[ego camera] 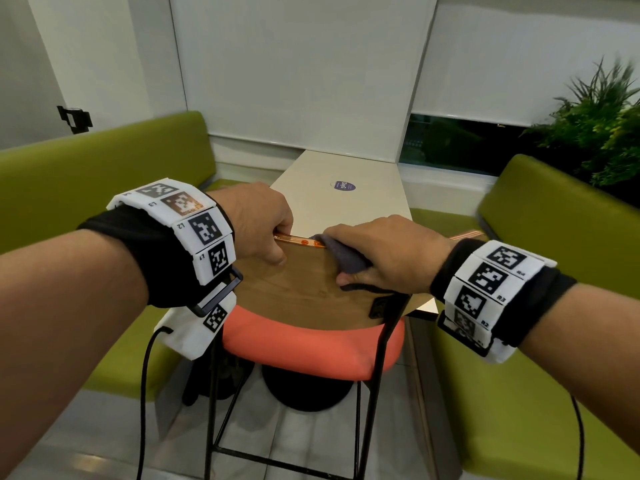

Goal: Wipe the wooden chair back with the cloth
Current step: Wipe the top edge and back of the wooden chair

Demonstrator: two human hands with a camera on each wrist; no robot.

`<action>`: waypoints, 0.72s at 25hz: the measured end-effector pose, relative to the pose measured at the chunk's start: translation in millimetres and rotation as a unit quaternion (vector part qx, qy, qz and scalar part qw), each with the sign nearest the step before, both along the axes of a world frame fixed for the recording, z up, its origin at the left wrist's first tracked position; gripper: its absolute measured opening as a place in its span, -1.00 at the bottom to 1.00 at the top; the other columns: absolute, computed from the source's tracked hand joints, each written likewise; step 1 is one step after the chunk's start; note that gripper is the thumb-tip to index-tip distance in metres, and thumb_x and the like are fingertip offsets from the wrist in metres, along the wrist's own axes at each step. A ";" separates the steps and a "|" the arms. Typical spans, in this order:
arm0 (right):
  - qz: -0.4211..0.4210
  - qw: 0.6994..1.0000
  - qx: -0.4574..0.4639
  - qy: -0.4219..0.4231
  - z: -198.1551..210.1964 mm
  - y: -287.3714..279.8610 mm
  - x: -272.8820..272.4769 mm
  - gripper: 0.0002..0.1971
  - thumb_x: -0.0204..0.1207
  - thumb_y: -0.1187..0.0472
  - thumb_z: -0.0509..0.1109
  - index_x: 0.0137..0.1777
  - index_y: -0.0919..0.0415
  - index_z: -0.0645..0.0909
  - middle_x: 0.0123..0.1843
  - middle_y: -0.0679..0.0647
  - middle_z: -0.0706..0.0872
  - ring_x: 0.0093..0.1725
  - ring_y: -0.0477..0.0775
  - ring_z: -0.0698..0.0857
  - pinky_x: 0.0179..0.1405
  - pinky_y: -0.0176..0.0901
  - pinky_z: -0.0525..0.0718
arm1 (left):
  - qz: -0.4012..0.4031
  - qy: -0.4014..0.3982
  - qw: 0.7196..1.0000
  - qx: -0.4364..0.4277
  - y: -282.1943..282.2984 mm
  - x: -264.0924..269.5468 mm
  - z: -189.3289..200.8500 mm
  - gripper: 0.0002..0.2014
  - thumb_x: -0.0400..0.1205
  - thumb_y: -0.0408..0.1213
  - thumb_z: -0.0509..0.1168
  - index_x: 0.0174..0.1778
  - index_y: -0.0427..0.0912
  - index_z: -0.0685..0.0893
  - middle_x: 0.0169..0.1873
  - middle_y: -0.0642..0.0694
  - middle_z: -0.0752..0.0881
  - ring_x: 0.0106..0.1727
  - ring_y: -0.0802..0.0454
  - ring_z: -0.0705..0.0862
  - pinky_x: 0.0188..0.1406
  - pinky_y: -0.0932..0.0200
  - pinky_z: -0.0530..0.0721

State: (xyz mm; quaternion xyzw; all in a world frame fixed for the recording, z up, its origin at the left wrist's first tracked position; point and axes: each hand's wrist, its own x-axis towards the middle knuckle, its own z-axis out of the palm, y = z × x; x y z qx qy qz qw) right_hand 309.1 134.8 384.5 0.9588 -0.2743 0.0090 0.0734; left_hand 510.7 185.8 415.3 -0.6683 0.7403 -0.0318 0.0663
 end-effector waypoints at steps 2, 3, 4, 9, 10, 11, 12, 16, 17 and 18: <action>-0.004 1.000 0.000 0.021 2.4 -2.1 9.1 -0.37 0.48 -0.24 0.38 0.49 -0.13 0.29 0.09 0.07 0.74 0.01 0.23 0.69 0.01 0.15 0.66 | 0.007 -0.007 1.000 0.005 0.7 3.6 0.7 -0.65 0.46 0.10 0.45 0.06 -0.02 0.73 -0.11 0.02 0.72 -0.10 0.02 0.63 -0.30 0.19 0.48; -0.003 1.000 -0.006 0.023 2.2 -2.5 13.2 -0.38 0.48 -0.29 0.35 0.48 -0.15 0.28 0.05 0.07 0.74 -0.02 0.23 0.70 -0.02 0.14 0.67 | 0.011 -0.013 1.000 0.006 0.9 6.5 1.4 -0.64 0.45 0.10 0.45 0.06 -0.01 0.72 -0.14 0.04 0.70 -0.12 0.03 0.61 -0.34 0.19 0.46; -0.005 1.000 -0.013 0.022 1.4 -2.3 16.0 -0.42 0.49 -0.33 0.29 0.44 -0.14 0.33 0.01 0.06 0.74 -0.04 0.22 0.70 -0.05 0.11 0.67 | 0.017 -0.017 1.000 0.007 1.1 9.6 1.9 -0.64 0.45 0.11 0.45 0.07 -0.01 0.72 -0.17 0.05 0.68 -0.14 0.04 0.61 -0.36 0.19 0.46; 0.001 0.992 -0.090 -0.090 -15.2 9.3 12.2 -0.47 0.57 -0.35 -0.02 0.23 -0.02 0.54 -0.10 -0.01 0.77 -0.16 0.18 0.73 -0.25 0.01 0.65 | 0.022 -0.014 1.000 0.011 -3.5 18.9 -0.2 -0.64 0.41 0.15 0.46 0.00 0.01 0.73 -0.31 0.08 0.65 -0.22 0.06 0.62 -0.29 0.17 0.56; 0.026 0.985 -0.099 -0.139 -20.5 10.9 9.9 -0.48 0.59 -0.31 0.01 0.24 0.02 0.57 -0.11 0.02 0.79 -0.19 0.21 0.76 -0.30 0.06 0.70 | 0.019 -0.013 1.000 0.011 -4.4 19.3 -0.1 -0.64 0.40 0.16 0.46 -0.02 0.01 0.73 -0.32 0.08 0.65 -0.22 0.05 0.62 -0.29 0.16 0.56; 0.058 0.974 -0.114 -0.185 -24.9 11.0 7.8 -0.53 0.61 -0.23 0.09 0.24 0.08 0.59 -0.12 0.06 0.81 -0.21 0.25 0.77 -0.37 0.10 0.72 | 0.018 -0.011 1.000 0.012 -4.8 20.0 0.4 -0.63 0.39 0.17 0.47 -0.03 0.01 0.74 -0.31 0.08 0.66 -0.22 0.05 0.63 -0.29 0.16 0.57; 0.088 0.964 -0.129 -0.217 -27.8 10.4 6.2 -0.59 0.61 -0.14 0.20 0.23 0.13 0.61 -0.12 0.10 0.82 -0.23 0.26 0.79 -0.42 0.11 0.73 | 0.017 -0.009 1.000 0.013 -4.9 20.9 1.4 -0.63 0.39 0.17 0.47 -0.03 0.02 0.74 -0.29 0.07 0.67 -0.20 0.04 0.64 -0.29 0.16 0.57; 0.071 0.987 -0.043 -0.134 -12.5 8.3 13.9 -0.49 0.47 -0.02 0.49 0.40 0.07 0.53 0.07 0.08 0.81 -0.01 0.23 0.76 -0.14 0.13 0.72 | 0.004 -0.006 1.000 0.030 -5.0 23.2 4.4 -0.63 0.42 0.14 0.46 0.01 -0.02 0.74 -0.24 0.06 0.68 -0.18 0.05 0.61 -0.24 0.17 0.53; 0.029 0.997 -0.013 -0.072 -7.1 8.1 20.7 -0.44 0.45 -0.08 0.50 0.42 0.01 0.47 0.10 0.06 0.78 0.02 0.22 0.73 -0.07 0.12 0.69 | -0.003 -0.009 0.999 0.032 -5.7 22.9 4.8 -0.64 0.43 0.12 0.46 0.01 -0.03 0.74 -0.25 0.05 0.67 -0.18 0.05 0.61 -0.24 0.18 0.51; -0.002 1.000 -0.004 -0.026 -3.8 7.5 28.5 -0.44 0.42 -0.15 0.49 0.37 -0.03 0.43 0.08 0.05 0.76 0.00 0.22 0.71 -0.05 0.12 0.67 | -0.009 -0.011 0.999 0.032 -6.5 22.9 4.9 -0.65 0.44 0.10 0.47 0.01 -0.04 0.74 -0.25 0.06 0.67 -0.18 0.06 0.60 -0.24 0.19 0.50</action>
